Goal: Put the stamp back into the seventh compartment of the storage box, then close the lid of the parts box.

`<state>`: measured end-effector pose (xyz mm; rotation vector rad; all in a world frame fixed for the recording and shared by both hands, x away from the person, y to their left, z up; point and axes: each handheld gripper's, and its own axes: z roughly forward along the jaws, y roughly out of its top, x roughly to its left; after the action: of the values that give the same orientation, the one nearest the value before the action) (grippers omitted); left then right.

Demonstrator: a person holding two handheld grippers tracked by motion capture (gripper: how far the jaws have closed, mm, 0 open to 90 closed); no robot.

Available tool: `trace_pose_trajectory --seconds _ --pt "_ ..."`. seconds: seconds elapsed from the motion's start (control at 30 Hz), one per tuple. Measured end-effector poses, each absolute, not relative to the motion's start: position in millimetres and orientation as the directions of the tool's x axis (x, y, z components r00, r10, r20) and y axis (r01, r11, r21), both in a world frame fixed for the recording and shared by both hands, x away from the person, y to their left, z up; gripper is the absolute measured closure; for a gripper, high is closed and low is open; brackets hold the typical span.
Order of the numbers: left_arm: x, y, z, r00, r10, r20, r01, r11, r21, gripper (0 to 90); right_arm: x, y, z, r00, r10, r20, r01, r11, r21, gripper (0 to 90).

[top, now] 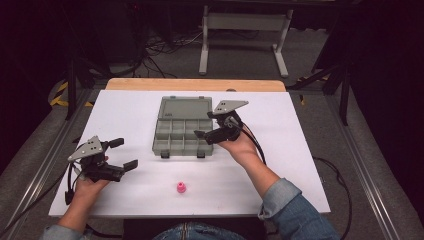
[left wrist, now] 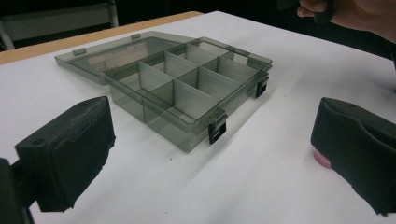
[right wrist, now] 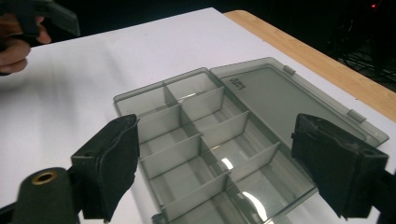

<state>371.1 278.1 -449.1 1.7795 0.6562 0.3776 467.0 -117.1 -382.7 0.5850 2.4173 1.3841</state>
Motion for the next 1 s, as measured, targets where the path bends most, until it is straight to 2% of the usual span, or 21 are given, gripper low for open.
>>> trace_pose_trajectory --seconds 0.23,0.43,0.57,1.0 --pt "369.9 282.2 -449.9 0.785 0.614 -0.082 0.240 -0.180 0.954 0.6 450.7 -111.5 -384.3 -0.893 0.445 -0.062 0.190 0.499 0.845 13.4" --pt "368.8 283.6 -449.6 0.784 0.615 -0.083 0.238 -0.175 0.955 0.6 432.8 -103.3 -384.9 -0.914 0.395 -0.089 0.136 0.506 0.852 13.9" --pt "368.5 283.9 -450.2 0.784 0.616 -0.082 0.236 -0.173 0.956 0.6 417.4 -95.7 -391.8 -0.934 0.344 -0.095 0.109 0.529 0.841 13.9" --pt "368.2 284.9 -450.4 0.781 0.618 -0.090 0.238 -0.161 0.958 0.6 391.8 -82.6 -409.1 -0.959 0.261 -0.108 0.065 0.577 0.814 14.3"
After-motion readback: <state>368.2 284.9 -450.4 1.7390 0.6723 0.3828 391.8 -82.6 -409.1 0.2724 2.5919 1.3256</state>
